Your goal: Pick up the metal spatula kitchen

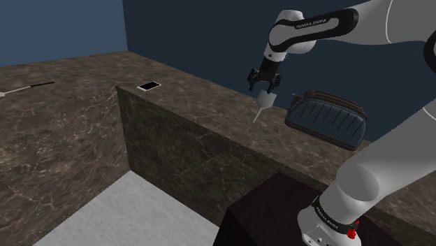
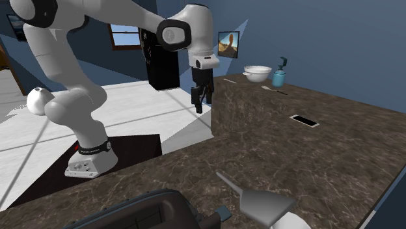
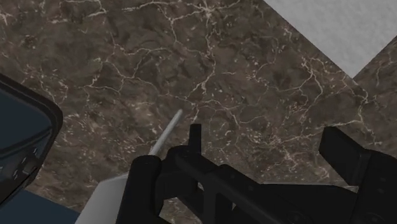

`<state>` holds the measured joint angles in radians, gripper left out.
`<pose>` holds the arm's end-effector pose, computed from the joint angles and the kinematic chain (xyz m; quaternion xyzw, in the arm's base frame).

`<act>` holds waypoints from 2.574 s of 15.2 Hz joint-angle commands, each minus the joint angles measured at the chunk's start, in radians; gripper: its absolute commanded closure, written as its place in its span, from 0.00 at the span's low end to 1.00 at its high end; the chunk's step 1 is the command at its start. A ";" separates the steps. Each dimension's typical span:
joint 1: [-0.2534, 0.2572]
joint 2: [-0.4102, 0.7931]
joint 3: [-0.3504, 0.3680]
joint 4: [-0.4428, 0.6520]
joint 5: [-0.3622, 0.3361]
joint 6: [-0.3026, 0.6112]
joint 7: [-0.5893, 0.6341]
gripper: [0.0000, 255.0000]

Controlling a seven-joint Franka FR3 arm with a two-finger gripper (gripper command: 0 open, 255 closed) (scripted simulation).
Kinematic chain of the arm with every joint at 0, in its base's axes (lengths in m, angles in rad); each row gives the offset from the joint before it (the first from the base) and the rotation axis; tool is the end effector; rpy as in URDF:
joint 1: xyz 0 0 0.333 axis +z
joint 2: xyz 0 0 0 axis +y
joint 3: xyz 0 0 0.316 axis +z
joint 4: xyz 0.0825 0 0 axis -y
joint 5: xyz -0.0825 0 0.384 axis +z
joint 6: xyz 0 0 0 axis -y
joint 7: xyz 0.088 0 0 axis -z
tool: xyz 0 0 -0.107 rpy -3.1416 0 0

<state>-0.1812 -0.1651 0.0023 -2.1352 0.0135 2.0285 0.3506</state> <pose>0.5014 -0.0898 0.4833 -0.9640 0.2643 -0.0286 0.0084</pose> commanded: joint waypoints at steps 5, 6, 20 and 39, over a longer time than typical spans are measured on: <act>-0.045 0.191 -0.042 0.109 0.006 0.070 0.074 0.00; -0.052 0.222 -0.049 0.129 0.008 0.079 0.086 0.00; -0.167 0.638 -0.142 0.450 0.094 0.139 0.224 0.00; -0.184 0.727 -0.142 0.459 0.114 0.215 0.226 1.00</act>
<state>-0.3647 0.5612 -0.1392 -1.6764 0.1274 2.2433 0.5762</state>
